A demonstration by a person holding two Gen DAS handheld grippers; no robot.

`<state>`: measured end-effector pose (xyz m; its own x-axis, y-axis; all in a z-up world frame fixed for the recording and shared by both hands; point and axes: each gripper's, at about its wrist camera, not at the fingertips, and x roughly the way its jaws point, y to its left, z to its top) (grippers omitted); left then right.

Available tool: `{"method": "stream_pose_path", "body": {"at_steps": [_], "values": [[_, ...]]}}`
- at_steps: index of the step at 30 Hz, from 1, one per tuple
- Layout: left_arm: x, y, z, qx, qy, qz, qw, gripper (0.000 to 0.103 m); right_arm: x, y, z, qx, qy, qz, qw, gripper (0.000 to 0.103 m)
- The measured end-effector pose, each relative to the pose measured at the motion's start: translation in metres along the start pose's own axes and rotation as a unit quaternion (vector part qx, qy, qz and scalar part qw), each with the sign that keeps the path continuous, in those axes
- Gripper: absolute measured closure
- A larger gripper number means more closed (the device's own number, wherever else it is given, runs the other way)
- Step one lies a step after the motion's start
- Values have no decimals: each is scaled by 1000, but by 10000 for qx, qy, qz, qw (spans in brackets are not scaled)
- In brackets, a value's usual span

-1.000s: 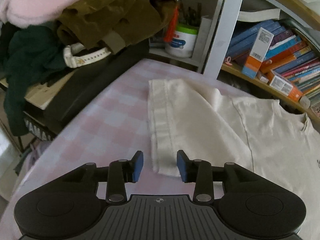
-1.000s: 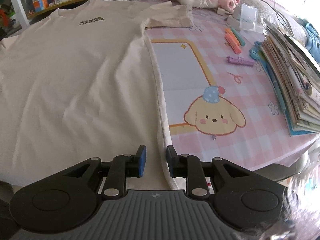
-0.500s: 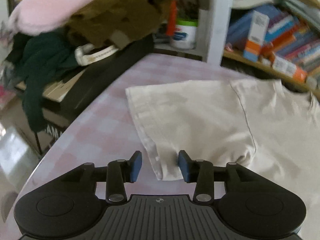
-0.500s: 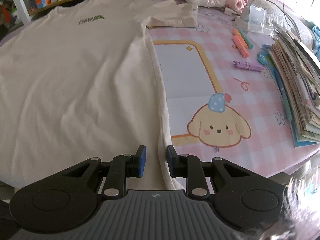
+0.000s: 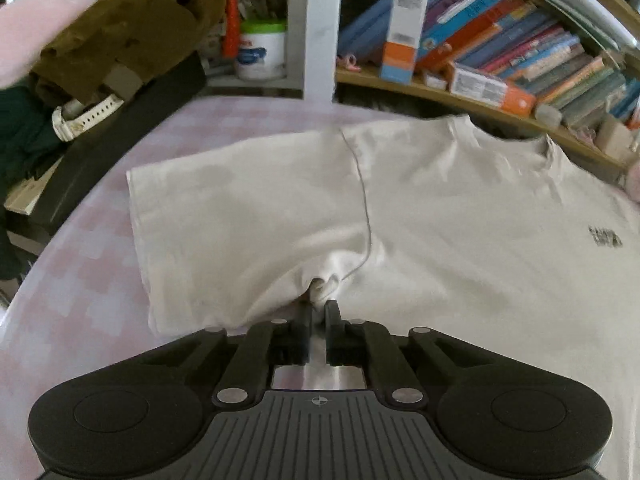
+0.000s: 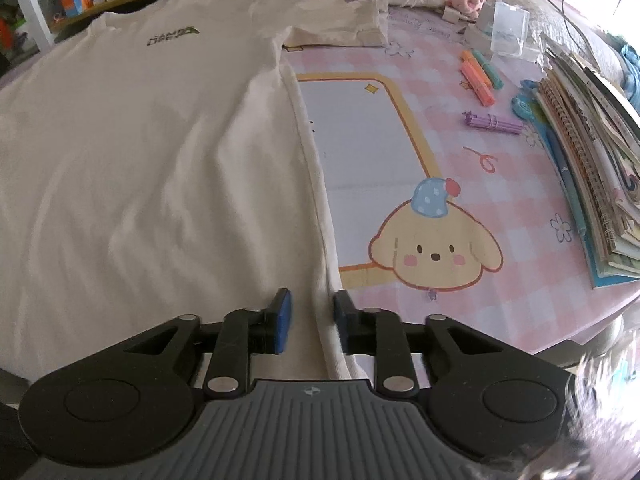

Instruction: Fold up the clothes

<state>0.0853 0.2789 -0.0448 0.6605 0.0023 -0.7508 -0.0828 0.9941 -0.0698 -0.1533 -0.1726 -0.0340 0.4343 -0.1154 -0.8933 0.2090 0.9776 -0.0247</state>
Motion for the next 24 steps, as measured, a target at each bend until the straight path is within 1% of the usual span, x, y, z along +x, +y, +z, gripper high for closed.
{"method": "stream_pose_path", "body": {"at_steps": [1,3,7,11,15,17,20,24], "values": [[1,-1,1,18,-2,0,10000,99,-1,1,-2,-6,23,55,10000,95],[1,-1,1,82,-17,7,10000,99,-4,6,-6,-47,61,165,9998,95],[9,8,7,-87,-28,-18,10000,99,-8,23,-15,-278,102,299,9991,96],[17,16,12,-167,-52,51,9998,99,-10,33,-18,-232,76,422,9988,96],[21,26,17,-270,-83,118,9995,98,-6,35,-11,-167,-79,367,9992,96],[25,27,22,-207,-47,171,9996,98,-3,36,-7,-132,-135,356,9992,96],[31,30,30,-256,5,200,9995,98,1,36,0,-96,-169,364,9991,96],[24,34,25,-171,70,12,9998,98,3,34,2,-113,-144,379,9991,96]]}}
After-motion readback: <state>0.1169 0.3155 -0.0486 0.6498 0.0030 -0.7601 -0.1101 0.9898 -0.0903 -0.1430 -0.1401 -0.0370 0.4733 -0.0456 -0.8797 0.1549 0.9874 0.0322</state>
